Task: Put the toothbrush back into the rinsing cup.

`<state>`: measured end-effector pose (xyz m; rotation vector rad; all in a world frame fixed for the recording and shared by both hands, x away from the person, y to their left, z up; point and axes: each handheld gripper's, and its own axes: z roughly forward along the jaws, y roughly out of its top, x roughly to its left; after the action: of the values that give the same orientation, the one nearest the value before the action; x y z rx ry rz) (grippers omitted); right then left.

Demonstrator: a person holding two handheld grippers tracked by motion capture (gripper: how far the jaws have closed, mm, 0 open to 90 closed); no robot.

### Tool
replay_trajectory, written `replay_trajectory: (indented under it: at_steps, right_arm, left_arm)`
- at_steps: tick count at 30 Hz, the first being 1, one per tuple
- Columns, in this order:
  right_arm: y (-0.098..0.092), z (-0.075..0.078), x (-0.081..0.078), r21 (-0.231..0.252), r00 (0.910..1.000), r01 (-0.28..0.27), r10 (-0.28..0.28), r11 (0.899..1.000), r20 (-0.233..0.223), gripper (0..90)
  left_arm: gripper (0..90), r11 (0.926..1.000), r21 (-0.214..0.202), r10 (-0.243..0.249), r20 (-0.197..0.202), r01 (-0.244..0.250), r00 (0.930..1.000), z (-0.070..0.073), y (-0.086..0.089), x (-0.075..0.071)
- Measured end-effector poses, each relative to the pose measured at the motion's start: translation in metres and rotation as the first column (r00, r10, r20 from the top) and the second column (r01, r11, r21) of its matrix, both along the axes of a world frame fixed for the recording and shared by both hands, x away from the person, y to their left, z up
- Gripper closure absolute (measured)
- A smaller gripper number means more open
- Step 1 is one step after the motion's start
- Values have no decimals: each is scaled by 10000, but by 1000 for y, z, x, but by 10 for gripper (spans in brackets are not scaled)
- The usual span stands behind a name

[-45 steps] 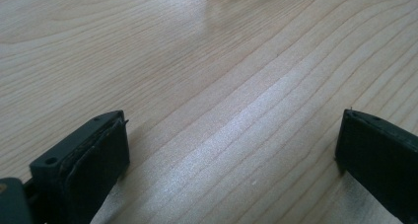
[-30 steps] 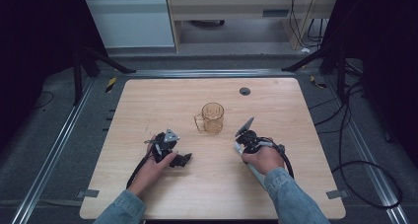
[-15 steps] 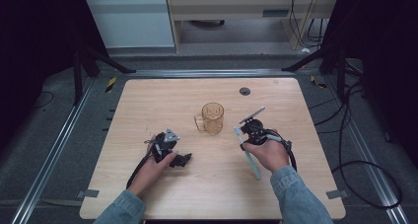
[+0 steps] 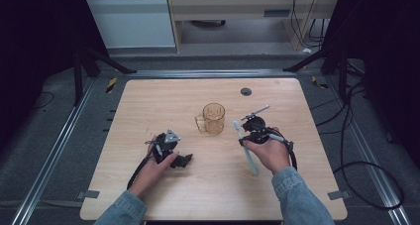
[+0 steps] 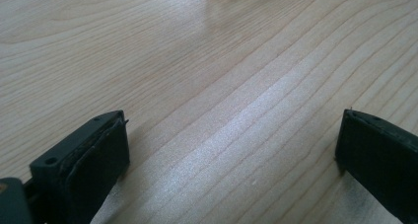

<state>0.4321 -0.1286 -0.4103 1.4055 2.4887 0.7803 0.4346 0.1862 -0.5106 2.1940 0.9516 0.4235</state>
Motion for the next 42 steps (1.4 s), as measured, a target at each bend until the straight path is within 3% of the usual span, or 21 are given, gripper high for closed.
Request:
replay_trajectory:
  at_steps: [17, 27, 34, 42]
  right_arm:
    - [6, 11, -1, 165, 9997, -181, 178, 9997, 195, 795]
    - [15, 19, -5, 717, 9957, -438, 376, 9965, 851, 795]
    - [27, 27, -10, 1268, 9833, -881, 659, 9880, 1697, 794]
    - [41, 26, -11, 1545, 9705, -1199, 830, 9807, 2262, 794]
  left_arm:
    - [0, 10000, 21, -12, 10, 12, 10000, 0, 0, 0]
    - [0, 10000, 17, -11, 11, 11, 10000, 0, 0, 0]
    - [0, 10000, 9, -18, 2, 18, 10000, 0, 0, 0]
    - [0, 10000, 3, -19, 2, 19, 10000, 0, 0, 0]
